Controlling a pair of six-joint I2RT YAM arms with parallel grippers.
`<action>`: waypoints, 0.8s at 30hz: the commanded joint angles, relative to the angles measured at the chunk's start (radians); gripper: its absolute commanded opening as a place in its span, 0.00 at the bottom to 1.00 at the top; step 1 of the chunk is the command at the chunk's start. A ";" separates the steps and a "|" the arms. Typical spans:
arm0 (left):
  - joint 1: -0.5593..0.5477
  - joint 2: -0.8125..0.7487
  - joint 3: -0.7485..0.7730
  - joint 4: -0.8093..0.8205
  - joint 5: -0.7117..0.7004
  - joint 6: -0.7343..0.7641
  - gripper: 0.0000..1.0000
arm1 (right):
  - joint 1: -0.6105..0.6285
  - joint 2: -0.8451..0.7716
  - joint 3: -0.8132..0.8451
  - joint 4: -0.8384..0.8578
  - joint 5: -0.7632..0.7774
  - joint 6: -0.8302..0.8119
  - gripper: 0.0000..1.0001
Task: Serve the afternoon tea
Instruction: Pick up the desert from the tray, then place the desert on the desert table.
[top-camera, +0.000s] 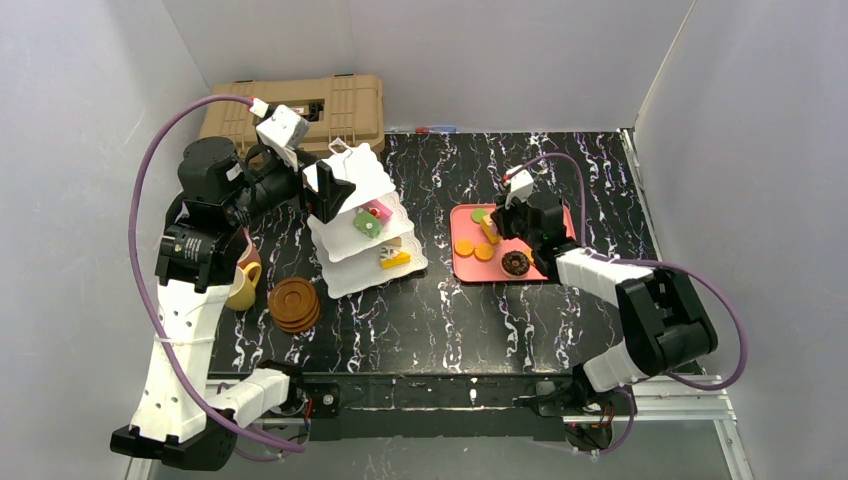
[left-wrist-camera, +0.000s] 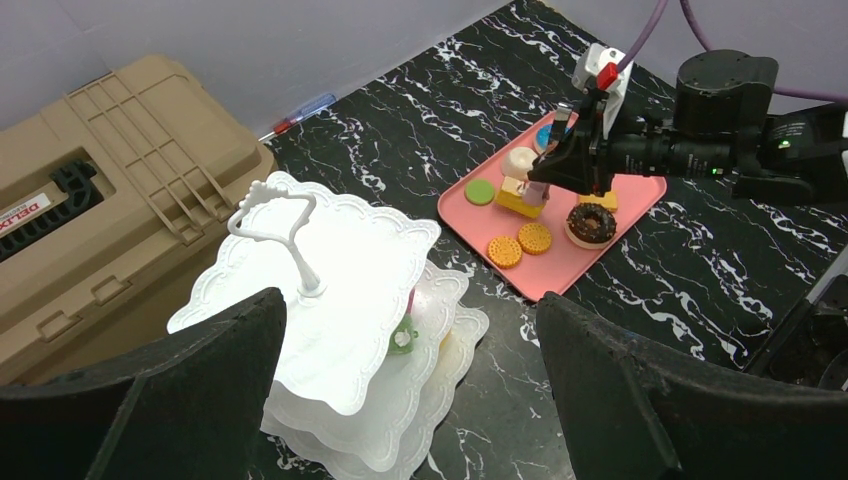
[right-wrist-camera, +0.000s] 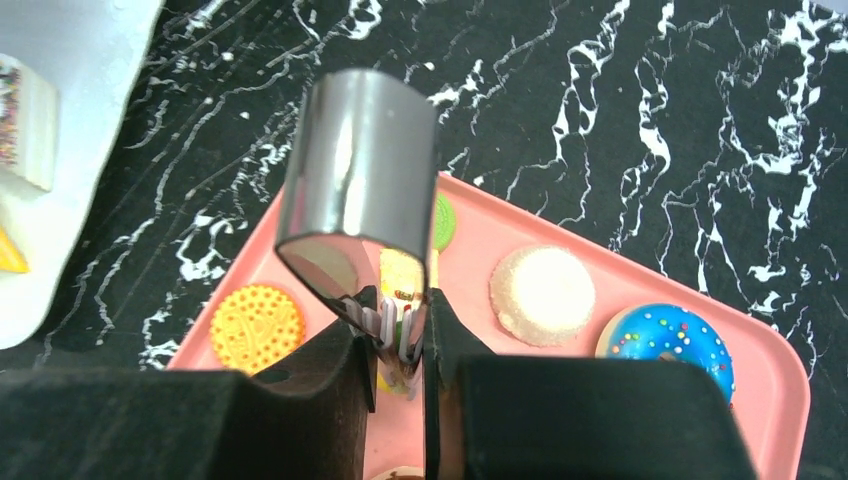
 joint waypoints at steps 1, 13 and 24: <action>0.007 -0.003 0.028 0.012 0.018 -0.009 0.93 | 0.049 -0.104 0.065 -0.039 0.031 -0.015 0.07; 0.007 -0.010 0.024 0.017 0.009 -0.012 0.93 | 0.313 -0.275 0.006 -0.095 0.087 0.135 0.07; 0.007 -0.012 0.034 0.011 0.008 -0.010 0.93 | 0.572 -0.121 0.083 0.018 0.177 0.176 0.09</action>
